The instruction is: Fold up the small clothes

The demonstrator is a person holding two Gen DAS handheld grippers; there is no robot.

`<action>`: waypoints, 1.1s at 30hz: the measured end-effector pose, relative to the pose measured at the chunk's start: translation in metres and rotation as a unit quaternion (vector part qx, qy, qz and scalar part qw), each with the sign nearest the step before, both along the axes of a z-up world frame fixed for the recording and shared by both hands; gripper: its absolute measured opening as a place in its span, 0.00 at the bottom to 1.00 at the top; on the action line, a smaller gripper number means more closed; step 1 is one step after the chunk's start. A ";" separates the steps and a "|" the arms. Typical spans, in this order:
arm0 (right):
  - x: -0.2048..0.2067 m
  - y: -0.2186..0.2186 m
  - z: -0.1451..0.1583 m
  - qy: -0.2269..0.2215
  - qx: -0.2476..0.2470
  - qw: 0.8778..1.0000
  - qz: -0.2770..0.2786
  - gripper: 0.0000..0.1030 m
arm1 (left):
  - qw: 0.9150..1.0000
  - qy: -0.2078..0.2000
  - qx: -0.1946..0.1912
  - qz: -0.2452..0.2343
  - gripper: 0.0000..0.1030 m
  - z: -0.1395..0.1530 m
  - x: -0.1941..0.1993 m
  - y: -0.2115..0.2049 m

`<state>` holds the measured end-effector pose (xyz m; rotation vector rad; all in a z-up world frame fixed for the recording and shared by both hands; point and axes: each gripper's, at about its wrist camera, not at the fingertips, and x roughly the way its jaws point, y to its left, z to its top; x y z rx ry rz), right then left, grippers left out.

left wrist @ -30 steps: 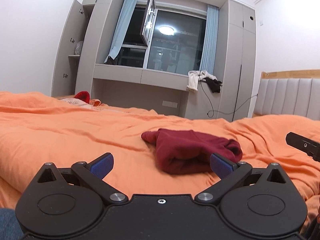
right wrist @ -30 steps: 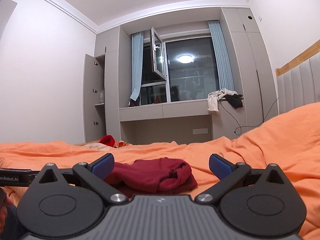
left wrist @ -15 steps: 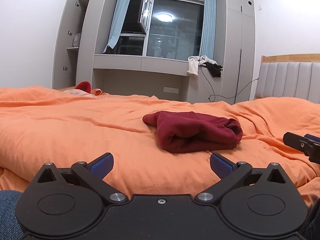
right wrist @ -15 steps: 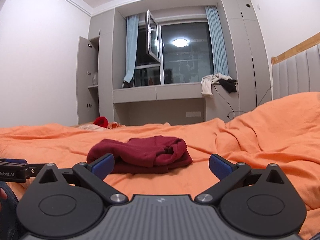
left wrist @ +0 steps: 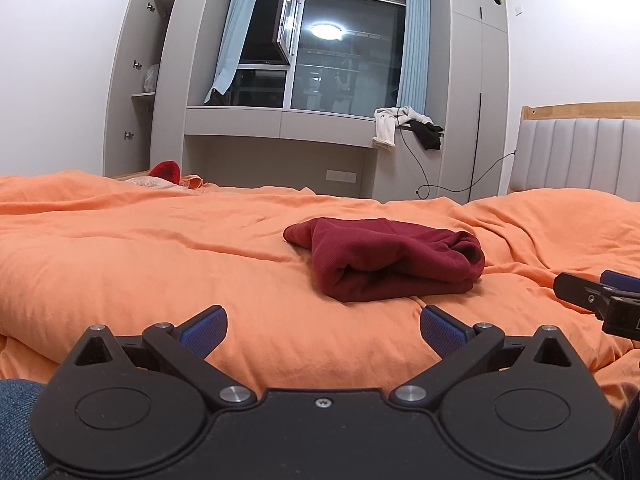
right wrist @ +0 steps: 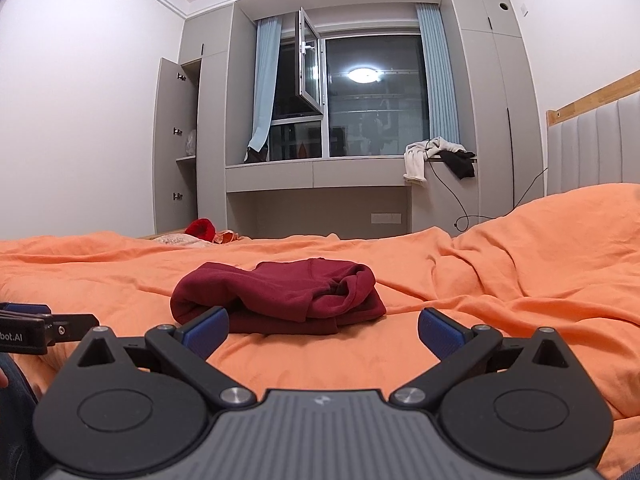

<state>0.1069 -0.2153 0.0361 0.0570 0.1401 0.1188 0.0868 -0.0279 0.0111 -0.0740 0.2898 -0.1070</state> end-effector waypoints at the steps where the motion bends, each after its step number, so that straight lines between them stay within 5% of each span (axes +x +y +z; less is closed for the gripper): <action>1: 0.000 0.000 0.000 0.000 -0.001 1.000 0.000 1.00 | 1.000 0.000 0.000 0.000 0.99 0.000 0.000 0.000; 33: 0.003 0.000 -0.003 0.005 -0.008 1.000 0.001 1.00 | 1.000 0.000 0.000 0.000 0.99 0.000 0.000 0.000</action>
